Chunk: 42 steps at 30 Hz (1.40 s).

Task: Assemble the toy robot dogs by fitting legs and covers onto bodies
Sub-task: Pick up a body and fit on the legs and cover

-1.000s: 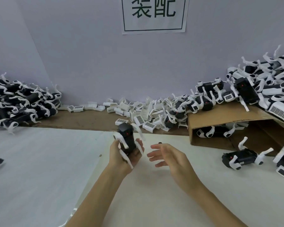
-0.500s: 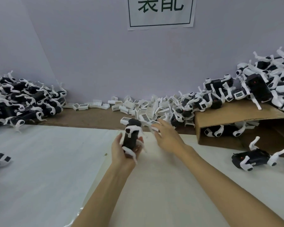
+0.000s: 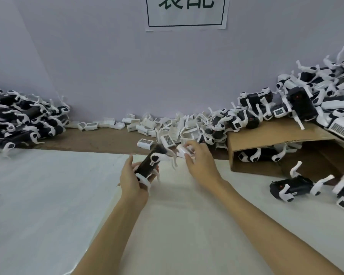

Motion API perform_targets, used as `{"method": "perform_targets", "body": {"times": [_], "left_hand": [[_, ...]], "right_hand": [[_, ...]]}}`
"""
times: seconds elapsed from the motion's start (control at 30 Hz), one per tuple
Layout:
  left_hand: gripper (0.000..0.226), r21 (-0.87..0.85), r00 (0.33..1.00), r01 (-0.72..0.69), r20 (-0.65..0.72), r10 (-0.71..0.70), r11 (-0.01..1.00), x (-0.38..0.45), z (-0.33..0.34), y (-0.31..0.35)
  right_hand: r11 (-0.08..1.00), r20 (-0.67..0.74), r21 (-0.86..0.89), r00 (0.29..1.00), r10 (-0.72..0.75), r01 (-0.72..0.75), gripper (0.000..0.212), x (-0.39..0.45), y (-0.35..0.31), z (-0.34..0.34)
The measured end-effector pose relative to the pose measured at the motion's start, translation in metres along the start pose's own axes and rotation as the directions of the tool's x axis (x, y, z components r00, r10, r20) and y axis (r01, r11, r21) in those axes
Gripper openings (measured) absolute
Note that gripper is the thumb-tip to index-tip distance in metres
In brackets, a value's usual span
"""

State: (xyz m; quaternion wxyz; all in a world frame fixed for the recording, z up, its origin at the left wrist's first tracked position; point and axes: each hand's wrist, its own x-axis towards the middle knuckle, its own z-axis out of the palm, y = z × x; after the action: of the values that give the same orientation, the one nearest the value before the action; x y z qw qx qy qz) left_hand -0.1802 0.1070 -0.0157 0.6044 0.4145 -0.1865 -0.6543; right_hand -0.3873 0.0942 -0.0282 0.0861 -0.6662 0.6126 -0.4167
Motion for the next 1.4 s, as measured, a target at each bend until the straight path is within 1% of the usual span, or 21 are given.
{"method": "perform_targets", "body": {"times": [0.07,0.17,0.23,0.27,0.33,0.37,0.43,0.5,0.6,0.63,0.73,0.8,0.87,0.93,0.97,1.03,1.07,1.17,1.2,1.3,1.4], "left_hand": [[0.044,0.114,0.993,-0.117,-0.018,0.120,0.987,-0.005,0.006,-0.002],[0.049,0.220,0.973,-0.228,0.019,0.230,0.948,-0.014,0.012,-0.007],[0.050,0.292,0.954,-0.298,0.076,0.289,0.909,-0.020,0.014,-0.013],[0.051,0.325,0.943,-0.332,0.105,0.316,0.885,-0.022,0.015,-0.017],[0.052,0.388,0.920,-0.391,0.155,0.359,0.835,-0.026,0.018,-0.024],[0.051,0.417,0.910,-0.413,0.176,0.375,0.809,-0.028,0.019,-0.027],[0.050,0.459,0.894,-0.448,0.215,0.394,0.767,-0.032,0.020,-0.033],[0.049,0.485,0.875,-0.484,0.252,0.413,0.729,-0.035,0.019,-0.036],[0.047,0.509,0.814,-0.581,0.352,0.462,0.635,-0.040,0.017,-0.037],[0.047,0.511,0.789,-0.614,0.385,0.478,0.601,-0.041,0.018,-0.038],[0.047,0.495,0.732,-0.681,0.464,0.499,0.540,-0.049,0.020,-0.039],[0.051,0.469,0.701,-0.712,0.514,0.495,0.522,-0.054,0.021,-0.040],[0.053,0.430,0.686,-0.721,0.555,0.472,0.543,-0.058,0.022,-0.042],[0.050,0.404,0.672,-0.728,0.583,0.456,0.554,-0.062,0.024,-0.043],[0.048,0.397,0.659,-0.737,0.601,0.452,0.547,-0.063,0.024,-0.042],[0.046,0.379,0.616,-0.768,0.659,0.431,0.517,-0.064,0.022,-0.040],[0.046,0.373,0.591,-0.784,0.693,0.413,0.496,-0.064,0.022,-0.039],[0.045,0.388,0.542,-0.827,0.743,0.393,0.408,-0.065,0.022,-0.040],[0.044,0.398,0.538,-0.834,0.740,0.404,0.383,-0.064,0.023,-0.041],[0.043,0.413,0.549,-0.830,0.722,0.421,0.375,-0.061,0.024,-0.044],[0.041,0.451,0.585,-0.808,0.695,0.419,0.379,-0.058,0.024,-0.043]], "right_hand": [[0.984,-0.071,0.174,0.997,0.038,-0.025,0.021,-0.013,-0.002,-0.016],[0.925,-0.073,0.371,0.990,0.120,-0.085,0.022,-0.039,-0.004,-0.043],[0.800,-0.022,0.571,0.971,0.240,-0.185,0.018,-0.060,-0.007,-0.059],[0.735,0.009,0.639,0.958,0.286,-0.226,0.019,-0.070,-0.007,-0.066],[0.670,0.038,0.688,0.936,0.350,-0.279,0.037,-0.089,-0.004,-0.072],[0.650,0.033,0.701,0.923,0.383,-0.295,0.040,-0.096,-0.001,-0.072],[0.604,0.022,0.728,0.891,0.453,-0.325,0.033,-0.105,-0.002,-0.070],[0.590,0.022,0.734,0.880,0.475,-0.337,0.027,-0.108,-0.004,-0.066],[0.560,0.001,0.776,0.888,0.460,-0.291,0.031,-0.106,-0.007,-0.067],[0.569,-0.016,0.777,0.894,0.448,-0.271,0.032,-0.105,-0.009,-0.068],[0.703,-0.108,0.680,0.921,0.375,-0.207,0.040,-0.110,-0.019,-0.067],[0.809,-0.143,0.575,0.959,0.245,-0.121,0.039,-0.114,-0.025,-0.061],[0.928,-0.154,0.372,0.985,0.077,-0.015,0.040,-0.117,-0.032,-0.054],[0.987,-0.149,0.122,0.985,-0.084,0.103,0.050,-0.117,-0.035,-0.047],[0.989,-0.140,0.038,0.980,-0.139,0.145,0.054,-0.116,-0.036,-0.046],[0.981,-0.134,-0.040,0.972,-0.193,0.189,0.058,-0.116,-0.034,-0.048],[0.982,-0.131,-0.028,0.973,-0.190,0.188,0.058,-0.117,-0.034,-0.050],[0.981,-0.092,0.144,0.989,-0.116,0.128,0.049,-0.118,-0.034,-0.054],[0.982,-0.082,0.134,0.989,-0.124,0.134,0.050,-0.119,-0.034,-0.055],[0.979,-0.016,-0.050,0.980,-0.201,0.199,0.060,-0.120,-0.031,-0.057],[0.928,0.061,-0.279,0.969,-0.240,0.247,0.067,-0.121,-0.032,-0.050]]}}
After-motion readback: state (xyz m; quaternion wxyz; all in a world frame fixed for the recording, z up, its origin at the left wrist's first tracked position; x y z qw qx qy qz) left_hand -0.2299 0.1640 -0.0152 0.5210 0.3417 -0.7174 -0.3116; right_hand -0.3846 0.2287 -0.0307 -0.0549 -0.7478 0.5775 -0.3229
